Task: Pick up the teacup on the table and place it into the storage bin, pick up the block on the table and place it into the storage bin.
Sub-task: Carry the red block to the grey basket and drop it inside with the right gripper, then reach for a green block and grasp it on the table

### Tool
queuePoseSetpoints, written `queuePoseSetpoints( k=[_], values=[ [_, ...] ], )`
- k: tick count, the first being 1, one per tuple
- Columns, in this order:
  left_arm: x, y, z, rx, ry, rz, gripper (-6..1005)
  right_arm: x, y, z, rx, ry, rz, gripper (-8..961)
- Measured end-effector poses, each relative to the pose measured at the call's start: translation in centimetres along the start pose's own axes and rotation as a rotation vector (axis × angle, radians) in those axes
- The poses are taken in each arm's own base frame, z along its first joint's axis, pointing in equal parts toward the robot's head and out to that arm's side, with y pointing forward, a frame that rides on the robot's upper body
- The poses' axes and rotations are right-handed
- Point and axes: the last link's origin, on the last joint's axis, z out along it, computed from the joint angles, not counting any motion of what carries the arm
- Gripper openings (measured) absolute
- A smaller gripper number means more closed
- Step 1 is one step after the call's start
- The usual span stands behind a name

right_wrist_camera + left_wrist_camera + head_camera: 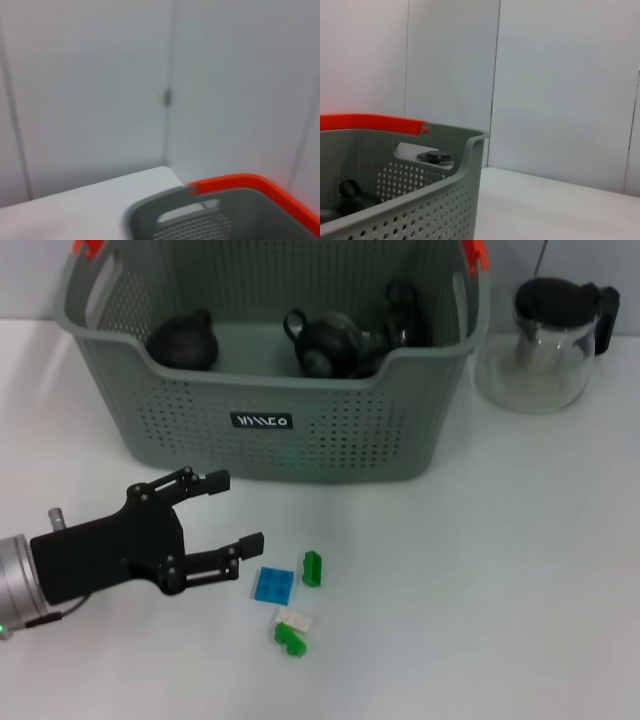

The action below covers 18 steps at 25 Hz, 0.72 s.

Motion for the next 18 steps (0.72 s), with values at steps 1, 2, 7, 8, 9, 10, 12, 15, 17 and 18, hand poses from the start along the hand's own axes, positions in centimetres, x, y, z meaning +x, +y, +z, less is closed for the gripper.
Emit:
queuePoseSetpoints(
  k=[1,2,7,8,9,10,12,15,17,18],
  values=[
    [0.0,0.0,0.0,0.000,0.002,-0.001,860,0.2,-0.7,0.2,0.013,0.005,0.016,460],
    [0.0,0.0,0.0,0.000,0.002,-0.001,860,0.5,-1.4,0.5,0.024,0.012,0.029,462],
    [0.1,0.0,0.0,0.001,0.002,-0.005,860,1.9,-3.2,1.1,0.060,0.030,0.055,468],
    [0.0,0.0,0.0,0.001,0.003,-0.006,860,2.1,-3.3,1.1,0.065,0.030,0.053,469],
    [0.0,0.0,0.0,0.001,0.003,-0.007,860,2.3,-3.4,1.0,0.067,0.028,0.051,471],
    [0.0,0.0,0.0,0.001,0.002,-0.008,860,2.4,-3.5,0.9,0.068,0.026,0.049,472],
    [0.1,0.0,0.0,0.001,0.002,-0.011,860,2.4,-3.4,0.7,0.064,0.015,0.045,556],
    [0.1,-0.1,0.1,-0.003,0.002,-0.017,860,2.5,-2.2,0.0,-0.014,-0.018,0.014,683],
    [0.1,0.0,0.1,-0.005,0.000,-0.018,860,3.1,-0.8,-0.6,-0.111,-0.045,-0.021,763],
    [0.1,0.0,0.1,-0.005,0.000,-0.018,860,3.6,0.1,-0.9,-0.175,-0.051,-0.041,801]
  ],
)
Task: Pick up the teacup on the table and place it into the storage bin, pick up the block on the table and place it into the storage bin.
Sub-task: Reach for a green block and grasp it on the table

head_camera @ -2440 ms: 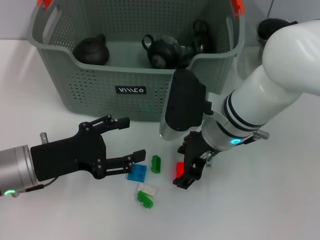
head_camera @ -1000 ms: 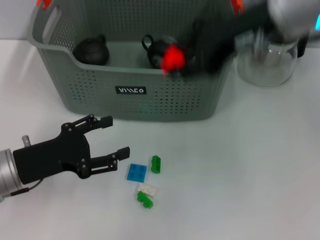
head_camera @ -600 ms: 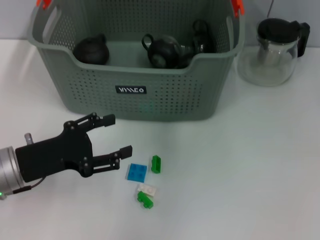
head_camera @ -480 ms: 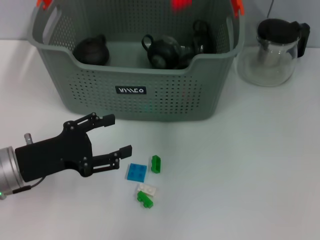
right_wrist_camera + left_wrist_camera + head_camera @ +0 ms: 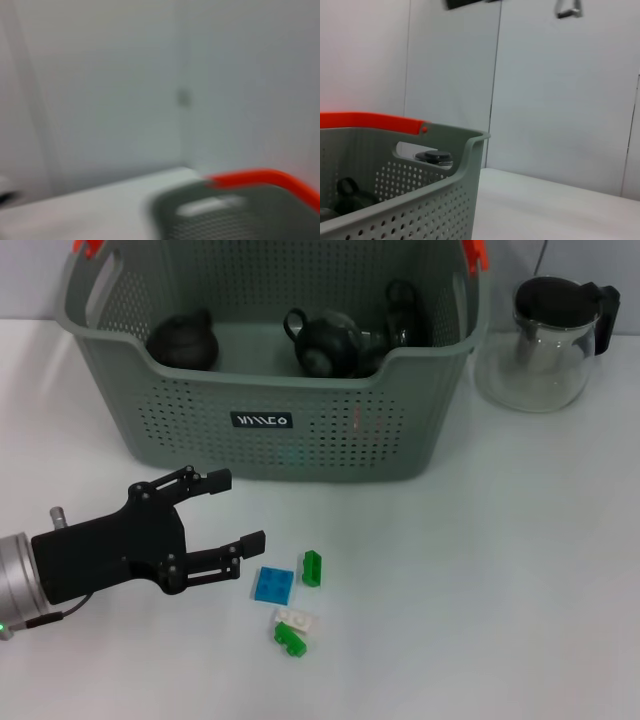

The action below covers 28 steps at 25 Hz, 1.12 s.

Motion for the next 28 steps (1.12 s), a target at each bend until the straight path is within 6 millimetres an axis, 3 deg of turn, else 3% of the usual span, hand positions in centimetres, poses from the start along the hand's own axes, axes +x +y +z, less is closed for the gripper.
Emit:
queuePoseSetpoints(
  k=[2,3,4,7,11,15,23,28],
  values=[
    [0.0,0.0,0.0,-0.002,-0.001,-0.001,860,1.3,1.5,-0.4,-0.096,0.010,-0.028,877],
    [0.0,0.1,0.0,-0.003,-0.002,-0.002,860,3.4,2.5,-0.4,-0.157,0.064,-0.031,915],
    [0.0,0.1,0.0,-0.003,-0.002,-0.002,860,3.4,2.5,-0.4,-0.157,0.064,-0.031,925],
    [-0.1,0.1,0.0,-0.003,-0.002,-0.003,860,7.1,3.8,0.2,-0.219,0.191,-0.025,945],
    [0.0,0.1,0.1,-0.006,-0.001,-0.001,860,11.2,5.3,2.3,-0.260,0.345,-0.023,945],
    [0.0,0.0,0.2,-0.010,0.000,0.000,860,13.9,5.4,5.1,-0.259,0.437,-0.003,945],
    [0.0,0.1,0.1,-0.011,-0.007,0.001,857,16.9,4.9,10.6,-0.181,0.510,-0.045,944],
    [-0.2,0.0,-0.2,-0.011,-0.027,0.002,855,17.7,4.8,13.0,-0.137,0.509,-0.070,944]
  ],
)
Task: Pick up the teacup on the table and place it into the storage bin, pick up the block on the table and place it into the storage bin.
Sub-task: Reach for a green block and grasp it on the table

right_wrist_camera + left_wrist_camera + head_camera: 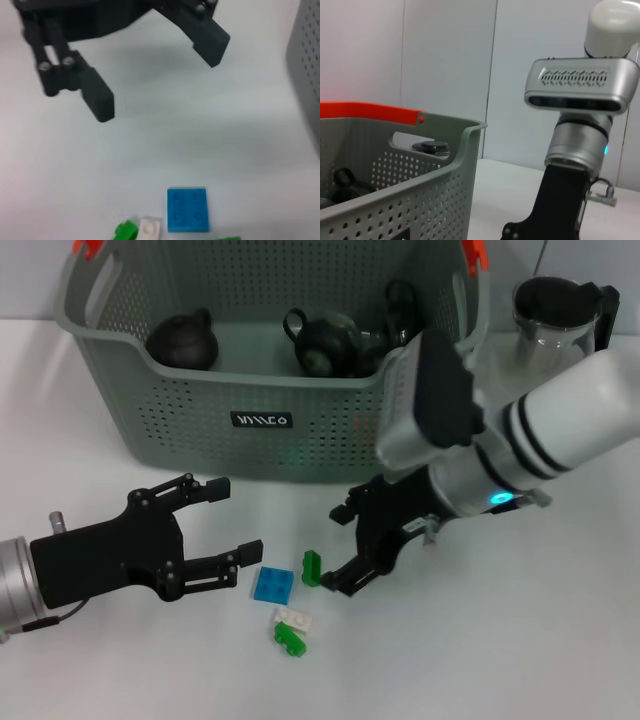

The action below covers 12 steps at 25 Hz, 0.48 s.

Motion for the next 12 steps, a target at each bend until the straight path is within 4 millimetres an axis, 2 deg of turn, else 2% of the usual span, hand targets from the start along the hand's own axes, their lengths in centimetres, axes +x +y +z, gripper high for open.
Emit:
queuePoseSetpoints(
  k=[5,12],
  values=[
    [0.1,-0.1,0.0,0.001,-0.002,0.003,854,-0.3,0.1,1.4,0.026,-0.005,-0.010,945],
    [0.2,-0.2,0.0,-0.001,-0.003,0.008,851,-0.4,0.3,2.4,0.045,-0.008,-0.019,945]
  ],
)
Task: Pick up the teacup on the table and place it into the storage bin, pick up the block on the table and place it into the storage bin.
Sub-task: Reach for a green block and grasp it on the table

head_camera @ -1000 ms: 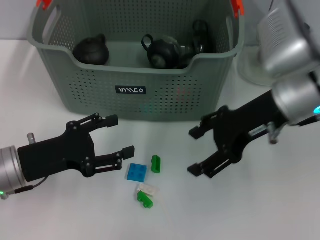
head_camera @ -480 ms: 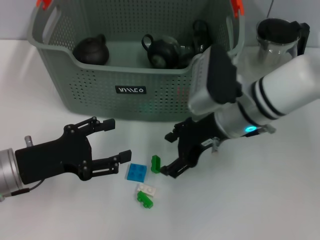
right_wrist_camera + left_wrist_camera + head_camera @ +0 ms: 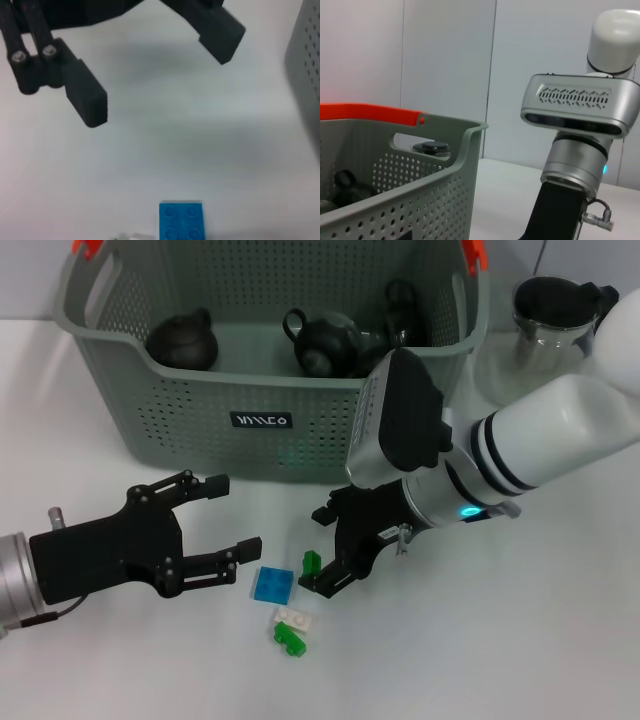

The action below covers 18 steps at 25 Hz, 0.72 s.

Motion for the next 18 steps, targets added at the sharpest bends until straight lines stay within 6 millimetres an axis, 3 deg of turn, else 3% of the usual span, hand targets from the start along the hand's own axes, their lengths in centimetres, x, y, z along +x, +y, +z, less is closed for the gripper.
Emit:
queuePoseSetpoints(
  k=[18],
  values=[
    [-0.1,0.0,0.0,0.004,-0.001,-0.003,845,0.3,0.5,1.2,0.019,0.007,-0.002,810]
  ],
)
